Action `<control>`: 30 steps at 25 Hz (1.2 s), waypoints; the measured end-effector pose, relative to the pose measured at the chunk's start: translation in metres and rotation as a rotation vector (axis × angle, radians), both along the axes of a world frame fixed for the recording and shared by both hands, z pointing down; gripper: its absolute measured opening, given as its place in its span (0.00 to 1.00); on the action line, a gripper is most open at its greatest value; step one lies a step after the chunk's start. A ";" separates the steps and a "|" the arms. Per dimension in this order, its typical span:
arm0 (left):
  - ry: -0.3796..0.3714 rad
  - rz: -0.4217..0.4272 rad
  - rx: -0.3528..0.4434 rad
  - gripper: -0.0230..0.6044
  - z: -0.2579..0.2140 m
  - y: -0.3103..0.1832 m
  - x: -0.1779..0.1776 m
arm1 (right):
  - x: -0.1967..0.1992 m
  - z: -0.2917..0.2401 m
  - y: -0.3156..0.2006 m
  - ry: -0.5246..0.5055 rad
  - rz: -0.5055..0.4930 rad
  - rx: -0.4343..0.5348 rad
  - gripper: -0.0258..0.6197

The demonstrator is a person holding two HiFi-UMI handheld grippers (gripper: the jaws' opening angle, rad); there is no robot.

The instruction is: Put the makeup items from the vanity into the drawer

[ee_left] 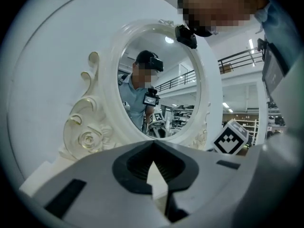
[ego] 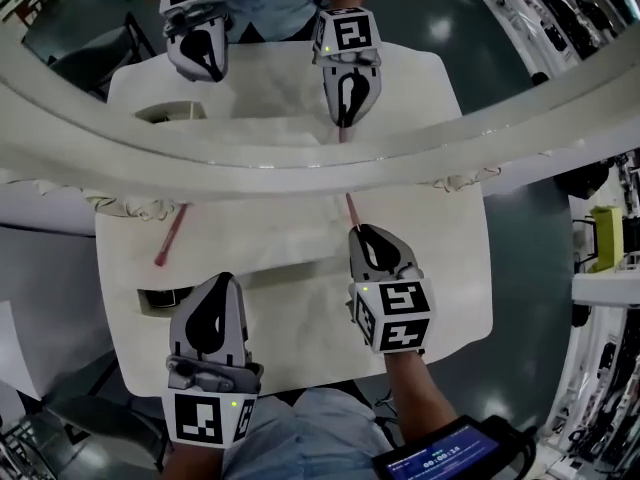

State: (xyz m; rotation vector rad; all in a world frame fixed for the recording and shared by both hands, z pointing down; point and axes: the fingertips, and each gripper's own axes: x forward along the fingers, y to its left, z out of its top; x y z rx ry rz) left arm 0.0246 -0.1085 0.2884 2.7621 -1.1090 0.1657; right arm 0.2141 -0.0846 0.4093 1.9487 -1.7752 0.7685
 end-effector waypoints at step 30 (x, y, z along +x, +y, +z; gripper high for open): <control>0.013 -0.490 -0.027 0.04 0.025 0.021 -0.235 | -0.336 0.017 -0.013 0.091 -0.991 -0.004 0.11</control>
